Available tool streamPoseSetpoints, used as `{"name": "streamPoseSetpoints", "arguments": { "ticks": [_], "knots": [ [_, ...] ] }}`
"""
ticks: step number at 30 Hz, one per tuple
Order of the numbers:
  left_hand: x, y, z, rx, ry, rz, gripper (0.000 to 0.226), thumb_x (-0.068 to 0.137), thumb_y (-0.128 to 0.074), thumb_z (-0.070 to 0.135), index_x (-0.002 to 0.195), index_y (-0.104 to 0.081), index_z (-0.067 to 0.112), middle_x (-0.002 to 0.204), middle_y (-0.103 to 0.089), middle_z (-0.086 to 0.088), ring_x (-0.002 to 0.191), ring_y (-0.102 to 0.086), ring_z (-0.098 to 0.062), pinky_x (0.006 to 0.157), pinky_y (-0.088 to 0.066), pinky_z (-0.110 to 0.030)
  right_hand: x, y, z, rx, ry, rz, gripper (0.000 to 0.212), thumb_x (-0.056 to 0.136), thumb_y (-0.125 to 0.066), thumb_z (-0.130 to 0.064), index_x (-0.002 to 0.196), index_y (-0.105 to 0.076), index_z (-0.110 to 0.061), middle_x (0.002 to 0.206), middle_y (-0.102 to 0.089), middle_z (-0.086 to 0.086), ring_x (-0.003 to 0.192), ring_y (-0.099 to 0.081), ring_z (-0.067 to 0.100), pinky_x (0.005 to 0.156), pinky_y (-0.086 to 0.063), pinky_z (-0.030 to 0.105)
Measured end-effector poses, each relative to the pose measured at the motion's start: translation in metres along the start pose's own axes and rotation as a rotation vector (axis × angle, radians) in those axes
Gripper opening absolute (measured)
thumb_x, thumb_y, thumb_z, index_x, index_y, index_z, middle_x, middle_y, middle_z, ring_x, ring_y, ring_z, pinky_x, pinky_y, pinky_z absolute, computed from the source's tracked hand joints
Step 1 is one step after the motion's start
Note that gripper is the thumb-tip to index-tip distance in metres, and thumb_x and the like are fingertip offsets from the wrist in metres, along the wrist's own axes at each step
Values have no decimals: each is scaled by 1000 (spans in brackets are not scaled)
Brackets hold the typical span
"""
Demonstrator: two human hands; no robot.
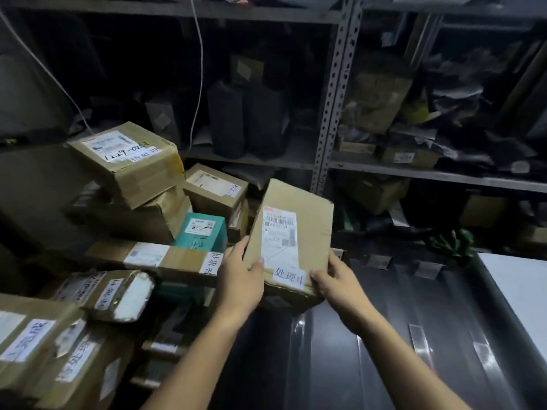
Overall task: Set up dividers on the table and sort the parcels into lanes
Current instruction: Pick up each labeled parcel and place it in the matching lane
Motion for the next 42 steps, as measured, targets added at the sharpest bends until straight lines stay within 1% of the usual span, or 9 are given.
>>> {"name": "streamPoseSetpoints", "arguments": {
  "ticks": [5, 8, 15, 23, 28, 30, 36, 40, 42],
  "knots": [
    [12, -39, -56, 127, 116, 6, 47, 94, -55, 8, 140, -50, 18, 135, -56, -5, 119, -53, -18, 98, -43, -31, 26, -13, 60, -59, -227, 16, 44, 87, -50, -6, 125, -56, -27, 109, -69, -12, 99, -67, 9, 78, -57, 28],
    [14, -52, -89, 148, 206, -34, 47, 93, -54, 5, 139, -50, 14, 136, -57, -7, 125, -51, -26, 104, -39, -35, 36, -23, 83, -100, -312, 20, 47, 85, -48, -2, 126, -56, -22, 110, -68, -8, 100, -67, 16, 81, -59, 35],
    [33, -66, -142, 167, 324, -96, 47, 95, -50, 3, 141, -48, 12, 135, -59, -10, 123, -54, -30, 99, -45, -37, 62, -44, 114, -325, -463, 4, 43, 87, -60, -10, 130, -55, -15, 117, -67, 5, 101, -66, 22, 83, -55, 30],
    [55, -73, -177, 69, 429, -141, 47, 96, -50, 6, 142, -46, 12, 137, -58, -7, 125, -53, -26, 104, -44, -42, 99, -60, 122, -558, -483, 44, 45, 85, -59, -9, 130, -53, -9, 126, -58, 11, 114, -59, 28, 92, -49, 30],
    [67, -82, -184, 108, 417, -185, 47, 95, -53, 6, 141, -47, 14, 134, -59, -4, 111, -55, -14, 84, -39, -22, 111, -63, 123, -662, -532, 57, 36, 86, -48, -3, 122, -52, -3, 125, -52, 15, 110, -57, 30, 84, -44, 26],
    [70, -84, -188, 126, 424, -207, 47, 95, -52, 5, 141, -46, 14, 133, -60, -4, 112, -57, -17, 83, -37, -21, 113, -67, 124, -688, -544, 48, 35, 87, -47, -1, 121, -51, -2, 125, -51, 15, 109, -58, 30, 79, -42, 24],
    [68, -79, -192, 181, 409, -294, 54, 99, -50, 11, 150, -34, 13, 144, -52, -8, 129, -50, -25, 99, -38, -27, 108, -72, 120, -695, -541, -4, 40, 86, -46, -4, 125, -48, -3, 125, -54, 16, 109, -58, 32, 76, -41, 25],
    [60, -71, -184, 165, 388, -288, 61, 100, -51, 19, 154, -24, 16, 154, -40, -6, 139, -40, -24, 108, -33, -31, 98, -72, 106, -665, -424, 26, 37, 87, -46, -5, 124, -50, -6, 124, -57, 15, 109, -57, 32, 73, -36, 22],
    [53, -65, -176, 144, 358, -263, 61, 100, -51, 20, 154, -24, 18, 155, -37, -4, 141, -37, -21, 108, -31, -27, 90, -75, 93, -659, -330, 38, 44, 89, -49, -10, 133, -48, -9, 133, -54, 12, 117, -54, 30, 79, -36, 24]
  ]
}}
Point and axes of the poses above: each hand's wrist, its own x-axis towards the middle knuckle, its own y-axis out of the back of the hand, z = x × y, the point moved 2 cm from there along x, towards the middle knuckle
